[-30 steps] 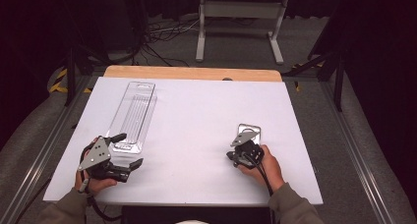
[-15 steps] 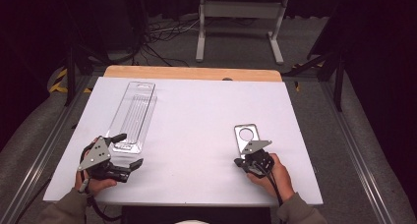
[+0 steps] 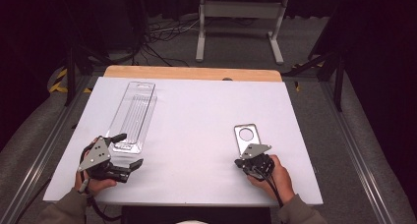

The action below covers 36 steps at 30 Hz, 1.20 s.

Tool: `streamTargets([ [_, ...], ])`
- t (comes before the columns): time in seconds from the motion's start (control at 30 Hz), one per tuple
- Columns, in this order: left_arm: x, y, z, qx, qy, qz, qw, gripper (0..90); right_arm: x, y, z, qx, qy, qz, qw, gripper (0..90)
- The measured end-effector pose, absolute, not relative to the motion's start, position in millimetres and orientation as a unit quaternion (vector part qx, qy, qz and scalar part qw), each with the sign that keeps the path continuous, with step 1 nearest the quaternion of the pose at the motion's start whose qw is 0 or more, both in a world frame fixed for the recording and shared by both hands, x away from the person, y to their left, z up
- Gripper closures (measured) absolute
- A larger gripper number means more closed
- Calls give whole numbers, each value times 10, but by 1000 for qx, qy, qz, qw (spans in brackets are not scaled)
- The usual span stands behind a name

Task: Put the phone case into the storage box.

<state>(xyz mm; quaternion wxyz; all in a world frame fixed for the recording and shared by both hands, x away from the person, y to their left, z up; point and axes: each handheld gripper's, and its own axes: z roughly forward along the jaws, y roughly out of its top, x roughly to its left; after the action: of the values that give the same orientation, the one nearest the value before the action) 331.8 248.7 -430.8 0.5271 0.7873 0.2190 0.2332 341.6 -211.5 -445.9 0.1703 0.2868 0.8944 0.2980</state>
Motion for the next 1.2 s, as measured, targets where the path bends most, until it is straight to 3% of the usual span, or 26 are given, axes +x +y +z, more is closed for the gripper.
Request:
streamTargets([
  [0.23, 3320, 2484, -4311, 788, 219, 232, 526, 37, 3378, -2188, -4340, 277, 880, 338, 187, 869],
  [0.77, 3325, 2476, -4313, 790, 217, 236, 523, 36, 3428, -2280, -4182, 284, 861, 361, 219, 703],
  [0.9, 3325, 2474, -4315, 789, 218, 236, 524, 36, 3451, -2315, -4150, 291, 856, 364, 224, 628],
  [0.97, 3326, 2474, -4315, 789, 218, 235, 524, 36, 3481, -2346, -4125, 303, 850, 364, 231, 534],
  [1.2, 3329, 2467, -4320, 790, 218, 233, 523, 36, 3551, -2400, -4050, 323, 841, 362, 239, 354],
])
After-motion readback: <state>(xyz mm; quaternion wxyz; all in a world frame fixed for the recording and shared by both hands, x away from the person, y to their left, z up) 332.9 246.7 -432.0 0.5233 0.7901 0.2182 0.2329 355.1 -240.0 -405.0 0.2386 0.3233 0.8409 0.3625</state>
